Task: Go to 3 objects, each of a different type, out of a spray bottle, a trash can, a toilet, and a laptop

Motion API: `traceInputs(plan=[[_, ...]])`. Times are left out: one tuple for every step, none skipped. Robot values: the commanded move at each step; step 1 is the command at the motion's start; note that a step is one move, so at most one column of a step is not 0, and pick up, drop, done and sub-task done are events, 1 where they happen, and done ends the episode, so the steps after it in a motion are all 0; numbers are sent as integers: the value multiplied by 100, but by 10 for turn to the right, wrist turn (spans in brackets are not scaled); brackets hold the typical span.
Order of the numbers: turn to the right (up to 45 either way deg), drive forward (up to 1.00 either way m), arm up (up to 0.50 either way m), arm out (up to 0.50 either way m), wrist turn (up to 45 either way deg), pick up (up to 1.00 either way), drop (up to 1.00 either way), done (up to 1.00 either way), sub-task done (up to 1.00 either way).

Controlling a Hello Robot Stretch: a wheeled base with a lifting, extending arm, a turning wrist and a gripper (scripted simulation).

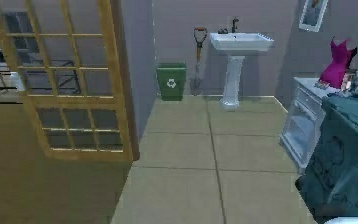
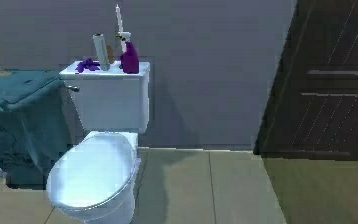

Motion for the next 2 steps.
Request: traceInputs(plan=[[450, 0, 0, 0, 0, 0, 0, 0, 0], [150, 0, 0, 0, 0, 0, 0, 0, 0]])
